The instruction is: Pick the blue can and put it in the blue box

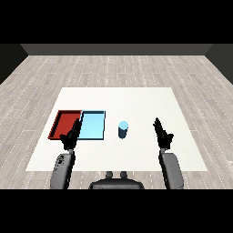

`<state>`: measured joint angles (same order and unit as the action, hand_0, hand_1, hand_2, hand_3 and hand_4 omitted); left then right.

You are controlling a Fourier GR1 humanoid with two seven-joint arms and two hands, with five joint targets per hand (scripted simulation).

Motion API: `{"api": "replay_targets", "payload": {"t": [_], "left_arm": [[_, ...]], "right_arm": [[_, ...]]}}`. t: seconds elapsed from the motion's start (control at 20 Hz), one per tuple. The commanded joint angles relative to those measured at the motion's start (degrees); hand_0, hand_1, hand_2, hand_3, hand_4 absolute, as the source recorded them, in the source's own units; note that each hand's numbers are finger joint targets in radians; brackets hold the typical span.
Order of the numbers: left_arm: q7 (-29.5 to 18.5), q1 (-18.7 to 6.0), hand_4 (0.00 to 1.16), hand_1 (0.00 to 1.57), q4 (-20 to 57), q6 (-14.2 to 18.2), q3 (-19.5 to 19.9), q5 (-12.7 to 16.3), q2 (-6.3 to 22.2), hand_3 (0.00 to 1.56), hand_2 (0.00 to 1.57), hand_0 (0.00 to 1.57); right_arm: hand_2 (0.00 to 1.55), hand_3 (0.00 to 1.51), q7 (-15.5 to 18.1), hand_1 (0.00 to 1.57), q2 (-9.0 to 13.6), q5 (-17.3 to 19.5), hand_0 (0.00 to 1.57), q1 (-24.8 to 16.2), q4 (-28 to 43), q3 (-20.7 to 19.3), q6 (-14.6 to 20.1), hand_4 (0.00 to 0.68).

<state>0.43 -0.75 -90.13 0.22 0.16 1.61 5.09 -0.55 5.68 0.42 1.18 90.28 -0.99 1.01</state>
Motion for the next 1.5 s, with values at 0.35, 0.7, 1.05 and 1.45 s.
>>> {"api": "replay_targets", "payload": {"t": [0.35,0.7,1.05,1.45], "left_arm": [[-15.75,-1.69,0.0,0.0,-5.29,-1.25,2.15,2.85,-3.39,0.0,0.0,0.0],[-23.98,2.98,0.0,0.0,-4.64,-3.12,0.45,2.86,-4.87,0.0,0.0,0.0],[-29.22,2.43,0.0,0.0,3.05,-7.26,2.73,6.07,-3.75,0.0,0.0,0.0],[-25.5,0.32,0.0,0.0,0.8,-5.34,3.4,5.78,-2.18,0.0,0.0,0.0]], "right_arm": [[0.0,0.0,8.58,0.0,-5.54,-4.73,0.0,7.3,1.12,3.13,-1.43,0.0],[0.0,0.0,16.87,0.0,-4.75,-7.51,0.0,8.42,-7.39,0.4,-6.42,0.0],[0.0,0.0,16.08,0.0,-3.81,-8.07,0.0,8.57,-6.75,-0.32,-6.63,0.0],[0.0,0.0,15.07,0.0,-5.64,-7.8,0.0,11.15,-10.53,3.09,-0.9,0.0]]}}
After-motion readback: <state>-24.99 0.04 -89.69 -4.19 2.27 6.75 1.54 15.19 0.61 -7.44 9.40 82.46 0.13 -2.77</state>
